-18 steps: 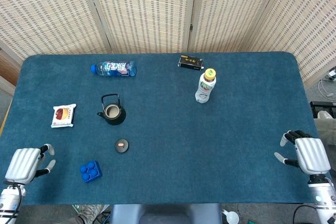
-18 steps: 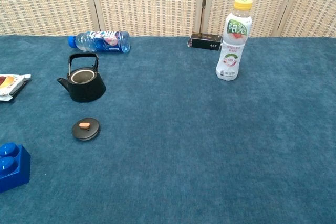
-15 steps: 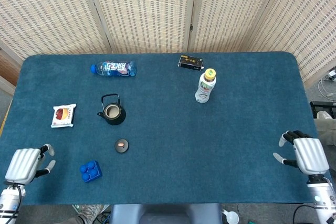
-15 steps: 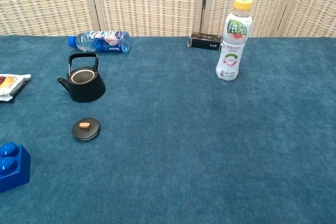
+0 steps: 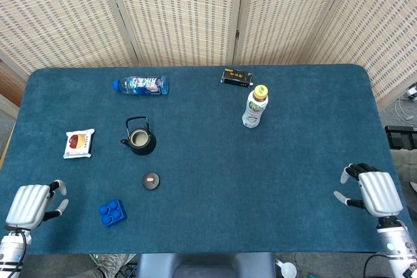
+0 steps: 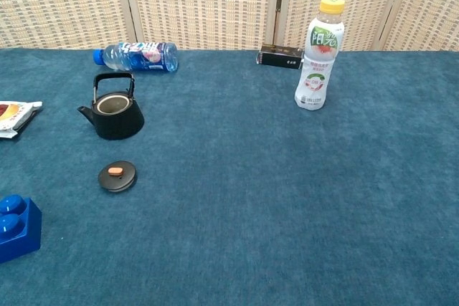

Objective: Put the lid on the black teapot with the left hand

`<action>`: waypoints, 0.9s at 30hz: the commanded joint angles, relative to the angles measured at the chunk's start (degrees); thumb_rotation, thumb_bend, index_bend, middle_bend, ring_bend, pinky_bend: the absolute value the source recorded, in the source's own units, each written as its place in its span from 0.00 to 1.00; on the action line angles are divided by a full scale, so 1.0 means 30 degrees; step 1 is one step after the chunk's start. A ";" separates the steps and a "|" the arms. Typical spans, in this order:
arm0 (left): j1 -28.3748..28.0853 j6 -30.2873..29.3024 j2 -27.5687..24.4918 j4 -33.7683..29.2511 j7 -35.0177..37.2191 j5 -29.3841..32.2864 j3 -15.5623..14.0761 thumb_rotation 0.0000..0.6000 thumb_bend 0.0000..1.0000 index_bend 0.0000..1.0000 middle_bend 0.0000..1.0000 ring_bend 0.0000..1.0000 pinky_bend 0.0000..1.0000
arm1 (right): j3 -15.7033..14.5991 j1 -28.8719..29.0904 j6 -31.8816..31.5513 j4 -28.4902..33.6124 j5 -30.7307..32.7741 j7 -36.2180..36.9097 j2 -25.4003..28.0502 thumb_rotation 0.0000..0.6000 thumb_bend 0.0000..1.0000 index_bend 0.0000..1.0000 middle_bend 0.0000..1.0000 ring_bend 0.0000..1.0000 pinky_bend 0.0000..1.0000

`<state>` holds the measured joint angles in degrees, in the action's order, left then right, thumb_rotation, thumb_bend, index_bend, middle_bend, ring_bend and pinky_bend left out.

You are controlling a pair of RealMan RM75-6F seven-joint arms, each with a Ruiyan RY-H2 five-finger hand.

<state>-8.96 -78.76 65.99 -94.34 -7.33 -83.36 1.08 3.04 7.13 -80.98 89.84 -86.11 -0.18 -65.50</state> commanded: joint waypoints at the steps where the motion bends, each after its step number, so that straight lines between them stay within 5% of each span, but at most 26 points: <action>1: -0.0114 0.0306 -0.0031 -0.0412 0.0145 0.0131 -0.0011 1.00 0.30 0.58 1.00 1.00 1.00 | 0.0064 -0.0157 -0.0403 0.0227 -0.0135 0.0133 0.0218 1.00 0.15 0.59 0.50 0.38 0.50; 6: -0.0875 0.1872 -0.0791 -0.1831 -0.0087 0.0176 -0.0192 1.00 0.28 0.59 1.00 1.00 1.00 | 0.0270 -0.0504 -0.1317 0.0661 -0.0227 0.0291 0.0690 1.00 0.15 0.67 0.50 0.38 0.50; 15: -0.2713 0.3915 -0.1178 -0.2827 -0.0732 0.0016 0.0352 1.00 0.04 0.42 1.00 1.00 1.00 | 0.0480 -0.0772 -0.1943 0.0957 -0.0247 0.0720 0.1092 1.00 0.15 0.67 0.50 0.38 0.50; 27: -0.5241 0.6940 -0.0558 -0.3164 -0.1619 0.1940 0.1308 1.00 0.04 0.42 1.00 1.00 1.00 | 0.0637 -0.0832 -0.2021 0.0979 -0.0088 0.0938 0.1217 1.00 0.15 0.67 0.50 0.38 0.50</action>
<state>-23.74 -58.89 63.72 -103.52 -11.00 -78.69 4.52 4.94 4.64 -87.03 92.76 -86.38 2.63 -61.85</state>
